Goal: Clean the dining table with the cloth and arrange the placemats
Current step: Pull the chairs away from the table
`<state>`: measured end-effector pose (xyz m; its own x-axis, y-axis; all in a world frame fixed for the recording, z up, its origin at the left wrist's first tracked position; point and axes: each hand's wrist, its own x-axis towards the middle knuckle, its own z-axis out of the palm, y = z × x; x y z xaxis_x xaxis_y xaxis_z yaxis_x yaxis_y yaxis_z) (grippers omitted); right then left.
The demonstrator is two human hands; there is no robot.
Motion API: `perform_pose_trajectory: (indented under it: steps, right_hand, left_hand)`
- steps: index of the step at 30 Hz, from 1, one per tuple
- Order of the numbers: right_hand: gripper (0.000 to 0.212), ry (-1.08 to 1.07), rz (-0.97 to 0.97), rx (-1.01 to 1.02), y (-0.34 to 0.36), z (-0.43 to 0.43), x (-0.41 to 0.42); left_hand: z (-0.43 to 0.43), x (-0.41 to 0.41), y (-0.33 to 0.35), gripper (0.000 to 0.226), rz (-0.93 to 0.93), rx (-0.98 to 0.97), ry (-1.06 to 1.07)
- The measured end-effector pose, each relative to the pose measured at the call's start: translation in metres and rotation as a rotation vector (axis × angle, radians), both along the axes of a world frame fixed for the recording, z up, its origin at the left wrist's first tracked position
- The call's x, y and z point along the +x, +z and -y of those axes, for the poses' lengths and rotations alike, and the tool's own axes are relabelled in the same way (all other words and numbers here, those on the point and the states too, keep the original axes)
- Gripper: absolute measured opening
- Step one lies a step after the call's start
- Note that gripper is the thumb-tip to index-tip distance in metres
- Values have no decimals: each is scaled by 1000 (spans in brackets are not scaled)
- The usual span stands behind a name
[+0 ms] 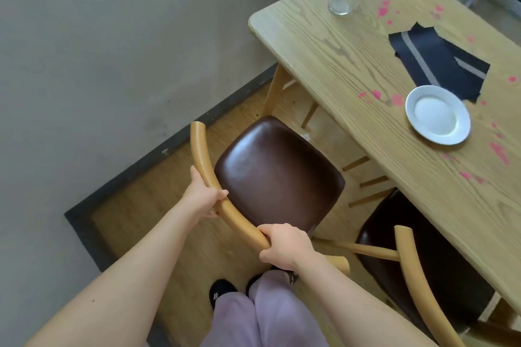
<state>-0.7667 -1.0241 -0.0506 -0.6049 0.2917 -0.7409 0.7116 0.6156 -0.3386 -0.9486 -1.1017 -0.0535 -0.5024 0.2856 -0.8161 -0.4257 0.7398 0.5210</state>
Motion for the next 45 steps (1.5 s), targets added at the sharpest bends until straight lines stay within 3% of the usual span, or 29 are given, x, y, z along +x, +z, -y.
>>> perform_pose_trajectory:
  steps: [5, 14, 21, 31, 36, 45]
  right_hand:
    - [45, 22, 18, -41, -4, -15, 1]
    - [29, 102, 54, -89, -20, -23, -25]
    - [35, 124, 63, -140, -18, -47, -32]
    - [39, 84, 110, -165, -16, -56, -30]
    - [37, 30, 142, -163, -18, -32, -28]
    - [29, -144, 121, 27, -15, 0, -23]
  left_hand:
    - [-12, -9, 2, 104, -17, -34, -33]
    - [-30, -33, -5, 99, -76, -59, -125]
    - [-51, -41, -7, 99, -73, -41, -163]
    - [-65, -45, -10, 63, 30, -119, -115]
    - [-51, -53, -17, 68, 88, -169, -141]
    - [-45, -61, -14, 44, 235, -157, -200]
